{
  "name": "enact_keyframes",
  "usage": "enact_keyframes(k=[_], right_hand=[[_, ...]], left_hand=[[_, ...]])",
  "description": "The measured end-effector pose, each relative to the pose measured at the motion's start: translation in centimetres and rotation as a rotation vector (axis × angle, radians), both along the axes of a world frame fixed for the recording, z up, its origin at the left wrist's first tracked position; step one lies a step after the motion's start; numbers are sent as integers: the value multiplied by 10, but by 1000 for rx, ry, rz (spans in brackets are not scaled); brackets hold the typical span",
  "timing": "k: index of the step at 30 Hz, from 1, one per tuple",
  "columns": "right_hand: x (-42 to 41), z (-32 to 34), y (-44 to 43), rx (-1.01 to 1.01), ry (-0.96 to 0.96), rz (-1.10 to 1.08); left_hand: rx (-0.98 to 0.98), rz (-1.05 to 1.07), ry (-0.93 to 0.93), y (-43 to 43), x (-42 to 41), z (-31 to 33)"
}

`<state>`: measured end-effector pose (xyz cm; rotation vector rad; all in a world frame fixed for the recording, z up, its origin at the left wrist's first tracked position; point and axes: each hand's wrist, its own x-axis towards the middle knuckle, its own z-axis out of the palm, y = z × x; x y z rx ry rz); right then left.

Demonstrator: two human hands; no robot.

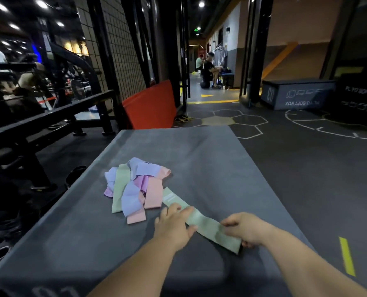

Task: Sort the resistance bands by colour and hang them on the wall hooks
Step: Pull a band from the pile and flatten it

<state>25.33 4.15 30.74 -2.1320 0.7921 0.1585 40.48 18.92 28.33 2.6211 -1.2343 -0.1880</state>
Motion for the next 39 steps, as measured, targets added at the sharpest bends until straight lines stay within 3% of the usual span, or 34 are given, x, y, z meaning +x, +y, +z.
enact_keyframes(k=[6,14,20,28,39], right_hand=[[-17,7,-22,-105,36,105],[-26,2,-50,-236,79,119],[-27,-8,-50,-388,59,40],[-32,-14,-48,-276,-16,-109],[-30,-23,-55,-134,-54,-155]], left_hand=[[151,-125,-35,-19,2,1],[164,-194,-210,-13,7,10],[110,-110,-191,9,7,3],[124,-15,-61,34,21,-1],[129,82,159,70,64,16]])
